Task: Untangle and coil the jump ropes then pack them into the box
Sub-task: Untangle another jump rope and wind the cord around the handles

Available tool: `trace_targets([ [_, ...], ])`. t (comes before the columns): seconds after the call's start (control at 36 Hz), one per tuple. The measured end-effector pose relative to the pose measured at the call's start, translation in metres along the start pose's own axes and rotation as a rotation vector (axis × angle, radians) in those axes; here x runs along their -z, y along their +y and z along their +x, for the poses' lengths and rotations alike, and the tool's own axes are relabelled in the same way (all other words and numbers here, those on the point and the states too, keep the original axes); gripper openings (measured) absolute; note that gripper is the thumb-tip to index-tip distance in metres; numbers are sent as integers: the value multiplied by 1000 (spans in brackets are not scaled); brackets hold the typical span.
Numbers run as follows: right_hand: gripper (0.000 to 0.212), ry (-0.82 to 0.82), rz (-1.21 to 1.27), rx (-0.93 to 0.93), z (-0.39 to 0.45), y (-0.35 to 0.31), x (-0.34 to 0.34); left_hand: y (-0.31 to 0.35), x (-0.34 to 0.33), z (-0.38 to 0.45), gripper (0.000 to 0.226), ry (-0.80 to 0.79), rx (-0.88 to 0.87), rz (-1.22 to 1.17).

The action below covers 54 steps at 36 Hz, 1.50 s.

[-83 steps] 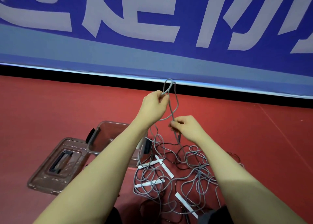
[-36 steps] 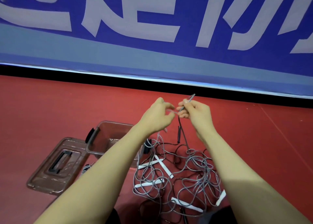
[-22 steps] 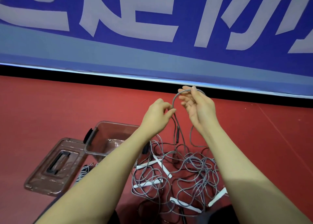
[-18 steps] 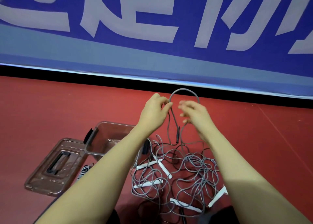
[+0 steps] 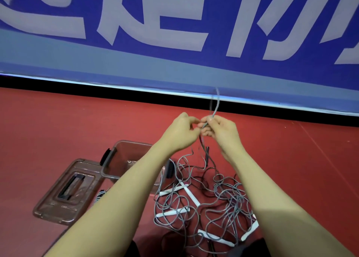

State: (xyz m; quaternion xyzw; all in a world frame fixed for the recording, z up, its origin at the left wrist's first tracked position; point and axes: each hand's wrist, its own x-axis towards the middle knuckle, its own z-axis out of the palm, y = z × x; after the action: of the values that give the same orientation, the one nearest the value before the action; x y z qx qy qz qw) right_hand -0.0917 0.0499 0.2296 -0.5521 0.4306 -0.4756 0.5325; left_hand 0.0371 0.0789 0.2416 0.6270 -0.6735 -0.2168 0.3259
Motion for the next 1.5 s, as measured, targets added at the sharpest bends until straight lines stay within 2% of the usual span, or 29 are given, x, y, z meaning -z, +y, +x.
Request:
trace_targets([
  [0.08, 25, 3, 255, 27, 2, -17, -4, 0, -7, -6, 4, -82, -38, 21],
  [0.22, 25, 24, 454, 40, 3, -30, -4, -4, -11, -6, 17, -47, -92, 0],
  [0.33, 26, 61, 579, 20, 3, -33, 1, -5, -12, -5, 13, -22, -100, -106],
  [0.42, 26, 65, 634, 5, 2, -35, 3, -1, -17, -5, 13, -43, -110, -159],
  [0.53, 27, 71, 686, -17, 1, -38, 3, 4, -23, -6, 8, 9, -116, -224],
  [0.75, 25, 23, 665, -41, 2, -37, 4, 3, -24, -4, 18, 73, -58, -250],
  [0.83, 15, 51, 437, -83, 5, -27, 7, -2, -19, 0, 19, 162, -41, -186],
  [0.89, 12, 18, 87, -150, 5, -14, 11, -3, -13, 3, 18, 225, -52, -167],
  [0.94, 12, -117, -315, -173, 3, 1, 14, -3, -6, 6, 18, 284, -76, -150],
  [1.0, 18, -267, -604, -176, 1, 17, 16, -1, 3, 9, 20, 341, -88, -151],
  [1.06, 25, -321, -764, -170, -1, 28, 18, 1, 13, 11, 20, 407, -98, -176],
  [1.11, 27, -311, -801, -155, 0, 35, 20, 5, 20, 12, 19, 414, -101, -189],
  [1.19, 31, -247, -679, -134, -1, 35, 15, 9, 18, 10, 20, 298, -94, -151],
  [1.36, 27, -39, -93, 3, 0, -8, -3, 4, 0, -1, 26, -41, 56, -161],
  [1.44, 27, 26, -31, 83, -1, -20, -6, 7, -3, -5, 22, -66, 70, -321],
  [1.5, 27, 61, 20, 105, -1, -24, -7, 6, -4, -6, 16, -82, 70, -311],
])
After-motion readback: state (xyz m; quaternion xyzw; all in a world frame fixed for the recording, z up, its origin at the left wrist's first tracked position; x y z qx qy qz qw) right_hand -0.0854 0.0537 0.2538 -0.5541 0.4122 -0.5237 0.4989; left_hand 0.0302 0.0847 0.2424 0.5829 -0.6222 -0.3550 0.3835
